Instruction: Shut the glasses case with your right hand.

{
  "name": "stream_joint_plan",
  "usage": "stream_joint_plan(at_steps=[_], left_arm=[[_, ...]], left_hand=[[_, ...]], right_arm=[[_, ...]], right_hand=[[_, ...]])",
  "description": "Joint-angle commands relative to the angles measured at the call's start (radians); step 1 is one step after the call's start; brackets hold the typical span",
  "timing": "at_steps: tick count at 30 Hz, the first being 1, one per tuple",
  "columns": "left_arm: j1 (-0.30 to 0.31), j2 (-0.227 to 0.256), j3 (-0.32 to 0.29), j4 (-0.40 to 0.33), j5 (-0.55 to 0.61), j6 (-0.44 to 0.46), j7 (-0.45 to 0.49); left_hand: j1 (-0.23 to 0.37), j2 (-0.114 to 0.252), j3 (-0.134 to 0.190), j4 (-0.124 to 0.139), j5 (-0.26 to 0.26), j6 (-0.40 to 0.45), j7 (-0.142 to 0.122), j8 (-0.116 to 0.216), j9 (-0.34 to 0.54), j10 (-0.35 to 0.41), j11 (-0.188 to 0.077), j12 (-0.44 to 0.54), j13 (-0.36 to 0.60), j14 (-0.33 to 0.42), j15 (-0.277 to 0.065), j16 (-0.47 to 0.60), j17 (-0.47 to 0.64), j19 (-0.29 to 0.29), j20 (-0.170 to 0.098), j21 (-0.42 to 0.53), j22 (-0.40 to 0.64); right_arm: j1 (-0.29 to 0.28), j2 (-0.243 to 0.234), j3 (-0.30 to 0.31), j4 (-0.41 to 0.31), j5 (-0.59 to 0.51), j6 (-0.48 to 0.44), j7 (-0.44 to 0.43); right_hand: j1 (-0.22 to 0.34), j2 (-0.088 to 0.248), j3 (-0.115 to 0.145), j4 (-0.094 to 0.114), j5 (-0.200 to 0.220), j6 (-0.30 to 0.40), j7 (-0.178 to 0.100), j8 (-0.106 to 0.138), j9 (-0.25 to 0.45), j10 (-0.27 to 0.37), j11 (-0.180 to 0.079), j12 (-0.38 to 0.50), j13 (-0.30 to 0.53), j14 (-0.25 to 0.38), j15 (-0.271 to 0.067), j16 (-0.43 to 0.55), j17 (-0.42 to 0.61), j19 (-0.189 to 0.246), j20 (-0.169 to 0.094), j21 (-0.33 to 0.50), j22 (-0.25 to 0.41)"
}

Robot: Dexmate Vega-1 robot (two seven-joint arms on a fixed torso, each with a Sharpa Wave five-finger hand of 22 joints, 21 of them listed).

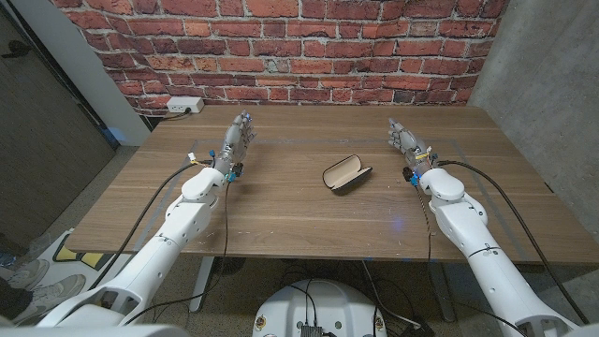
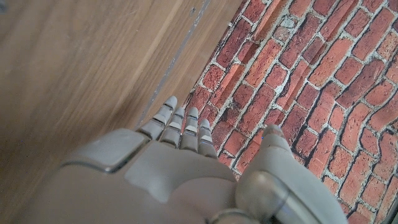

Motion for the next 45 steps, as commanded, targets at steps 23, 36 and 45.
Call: stream_joint_plan(at_steps=[23,36,45], left_arm=[[-0.027,-0.013,0.007,0.020,0.018,0.007,-0.040],[-0.033,-0.009,0.010,0.018,0.021,0.011,-0.051],[-0.050,-0.014,0.018,0.033,0.024,0.008,-0.059]], left_hand=[[-0.001,0.078,0.000,-0.001,0.009,-0.218,-0.002,0.006,0.006,-0.168,-0.006,0.004,0.005,-0.184,-0.043,0.007,0.005,-0.101,-0.044,0.001,0.002],[-0.001,0.078,0.000,-0.001,0.009,-0.219,-0.002,0.006,0.006,-0.167,-0.006,0.005,0.005,-0.184,-0.042,0.007,0.005,-0.101,-0.044,0.000,0.002],[-0.001,0.078,-0.001,-0.001,0.009,-0.218,-0.002,0.006,0.006,-0.167,-0.007,0.004,0.005,-0.185,-0.042,0.006,0.005,-0.101,-0.043,-0.001,0.002]], right_arm=[[-0.113,-0.016,-0.111,-0.355,-0.439,-0.422,-0.116],[-0.124,-0.026,-0.194,-0.426,-0.608,-0.576,-0.121],[-0.124,-0.034,-0.248,-0.463,-0.705,-0.683,-0.094]], right_hand=[[0.063,-0.071,-0.020,-0.005,0.003,0.159,0.023,0.037,0.007,0.193,0.008,0.056,0.009,0.232,-0.036,0.033,0.013,0.158,0.012,0.029,0.011],[0.056,-0.072,-0.028,0.010,0.005,0.246,0.023,0.053,0.009,0.294,0.009,0.082,0.014,0.352,-0.050,0.054,0.021,0.247,0.020,0.059,0.016],[0.064,-0.069,-0.027,0.010,0.007,0.285,0.022,0.058,0.011,0.342,0.011,0.092,0.017,0.435,-0.078,0.071,0.025,0.297,0.014,0.081,0.020]])
